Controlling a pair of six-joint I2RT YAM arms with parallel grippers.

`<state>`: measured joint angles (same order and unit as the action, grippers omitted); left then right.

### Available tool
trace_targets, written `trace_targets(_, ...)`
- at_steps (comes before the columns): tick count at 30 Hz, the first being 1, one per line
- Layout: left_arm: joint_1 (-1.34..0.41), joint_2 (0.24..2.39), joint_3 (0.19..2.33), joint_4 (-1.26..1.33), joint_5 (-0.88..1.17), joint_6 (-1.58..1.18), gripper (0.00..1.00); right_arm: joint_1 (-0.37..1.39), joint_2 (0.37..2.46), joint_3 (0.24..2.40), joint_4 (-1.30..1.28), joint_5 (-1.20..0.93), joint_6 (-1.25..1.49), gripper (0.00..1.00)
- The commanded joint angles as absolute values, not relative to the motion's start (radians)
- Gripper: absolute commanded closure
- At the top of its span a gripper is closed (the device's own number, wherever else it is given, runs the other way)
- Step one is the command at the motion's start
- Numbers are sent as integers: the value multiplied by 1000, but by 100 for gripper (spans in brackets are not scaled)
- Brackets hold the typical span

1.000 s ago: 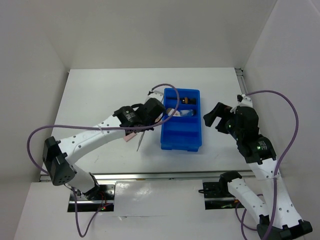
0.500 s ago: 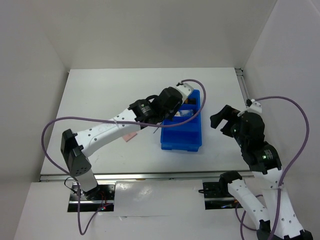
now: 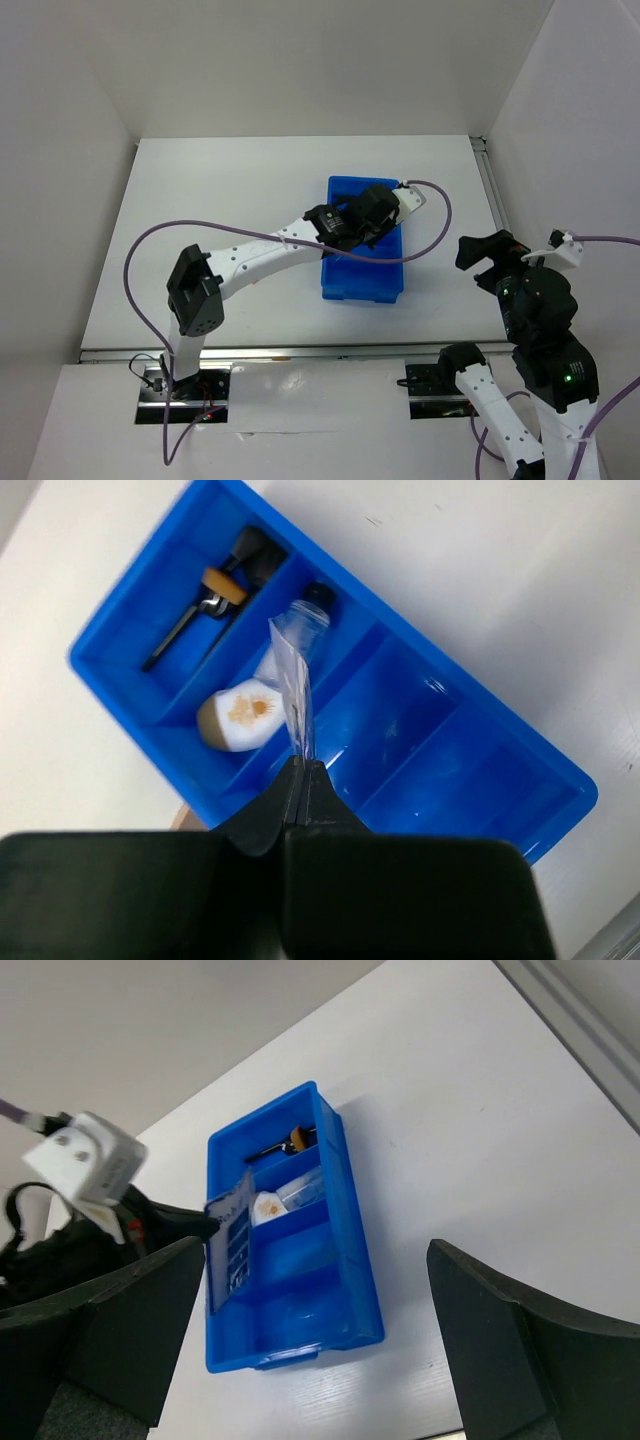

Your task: Organize the makeup

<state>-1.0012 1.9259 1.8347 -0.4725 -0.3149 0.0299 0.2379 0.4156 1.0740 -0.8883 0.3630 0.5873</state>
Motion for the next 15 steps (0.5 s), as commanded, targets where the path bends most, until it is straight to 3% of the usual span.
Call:
trace_targets(1, -1008, 1960, 1842, -416, -278, 46, 100, 239, 428, 1108, -916, 402, 600, 0)
trace_targets(15, -1008, 2048, 1821, -420, -246, 17, 100, 239, 428, 1108, -916, 413, 591, 0)
